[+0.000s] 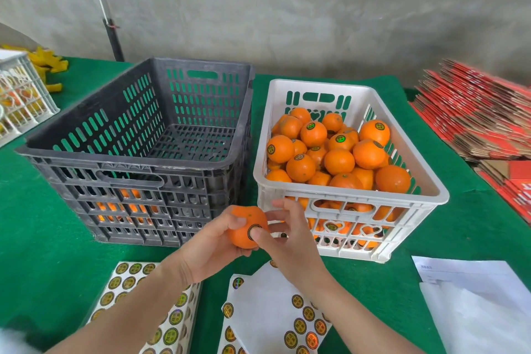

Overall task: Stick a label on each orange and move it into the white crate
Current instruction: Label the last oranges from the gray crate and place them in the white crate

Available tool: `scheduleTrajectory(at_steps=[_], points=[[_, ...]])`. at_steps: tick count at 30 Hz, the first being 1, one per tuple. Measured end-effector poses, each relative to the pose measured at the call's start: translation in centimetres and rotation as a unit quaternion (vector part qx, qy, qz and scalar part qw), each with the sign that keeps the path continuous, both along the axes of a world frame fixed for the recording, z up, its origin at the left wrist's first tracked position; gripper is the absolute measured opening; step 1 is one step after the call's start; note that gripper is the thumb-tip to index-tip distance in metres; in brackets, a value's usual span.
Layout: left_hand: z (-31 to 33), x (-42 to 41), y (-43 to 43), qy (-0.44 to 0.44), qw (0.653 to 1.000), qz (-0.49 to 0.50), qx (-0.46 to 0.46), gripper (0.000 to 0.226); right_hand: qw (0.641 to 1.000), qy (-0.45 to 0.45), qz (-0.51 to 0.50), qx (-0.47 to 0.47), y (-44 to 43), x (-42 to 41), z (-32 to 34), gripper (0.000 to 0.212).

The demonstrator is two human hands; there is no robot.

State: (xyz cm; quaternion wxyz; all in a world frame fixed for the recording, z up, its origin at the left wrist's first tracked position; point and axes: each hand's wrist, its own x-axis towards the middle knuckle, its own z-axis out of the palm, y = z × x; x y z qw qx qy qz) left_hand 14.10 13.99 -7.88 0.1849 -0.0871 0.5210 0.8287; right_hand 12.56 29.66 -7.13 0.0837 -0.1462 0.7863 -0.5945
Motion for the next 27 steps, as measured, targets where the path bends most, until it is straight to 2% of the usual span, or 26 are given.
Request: scheduleTrajectory(at_steps=[3,5,6,7,9,10,12,15,18,20,24,25,26,27], points=[[1.8,-0.3,0.5,0.063,0.996,-0.016,-0.06,0.082,0.998,0.046,0.036,-0.017,0.8,0.2,1.1,0.054],[3.8,-0.6,1.2,0.108,0.99,-0.017,-0.09,0.069,0.993,0.114,0.042,-0.006,0.9,0.0,2.4,0.06],[4.9,-1.0,1.8,0.14,0.98,-0.011,-0.14,0.057,0.988,0.15,0.028,0.0,1.0,-0.5,3.1,0.061],[6.0,-1.5,2.4,0.181,0.96,-0.01,-0.216,0.047,0.984,0.176,0.004,-0.001,1.2,-1.1,3.9,0.061],[8.1,-2.8,3.2,0.284,0.885,0.002,-0.37,0.042,0.979,0.195,-0.053,-0.025,1.9,-3.2,5.5,0.06],[9.1,-3.4,3.3,0.324,0.851,0.024,-0.411,0.034,0.976,0.201,-0.079,-0.025,2.5,-4.5,6.1,0.06],[10.7,-4.9,2.7,0.364,0.825,0.081,-0.426,0.019,0.967,0.209,-0.13,0.064,4.0,-7.9,6.8,0.064],[11.6,-7.2,0.2,0.337,0.82,0.159,-0.436,0.026,0.951,0.12,-0.107,0.265,6.2,-12.4,6.7,0.071],[11.4,-8.7,-2.7,0.278,0.818,0.181,-0.471,0.024,0.941,-0.002,-0.006,0.338,7.0,-14.0,5.5,0.065],[11.3,-9.1,-4.6,0.258,0.82,0.189,-0.475,0.022,0.919,-0.013,0.049,0.392,7.0,-14.4,5.1,0.053],[12.2,-9.0,-8.9,0.249,0.8,0.2,-0.509,0.02,0.797,0.069,0.119,0.588,5.7,-15.6,8.3,0.042],[12.6,-9.1,-10.1,0.245,0.792,0.203,-0.522,0.019,0.796,0.116,0.106,0.584,4.7,-15.5,9.5,0.044],[12.8,-9.2,-11.4,0.238,0.785,0.207,-0.533,0.017,0.822,0.172,0.082,0.537,3.2,-15.2,10.6,0.043],[13.0,-9.4,-12.7,0.225,0.779,0.207,-0.547,0.015,0.86,0.232,0.059,0.451,1.2,-14.5,11.4,0.042]])
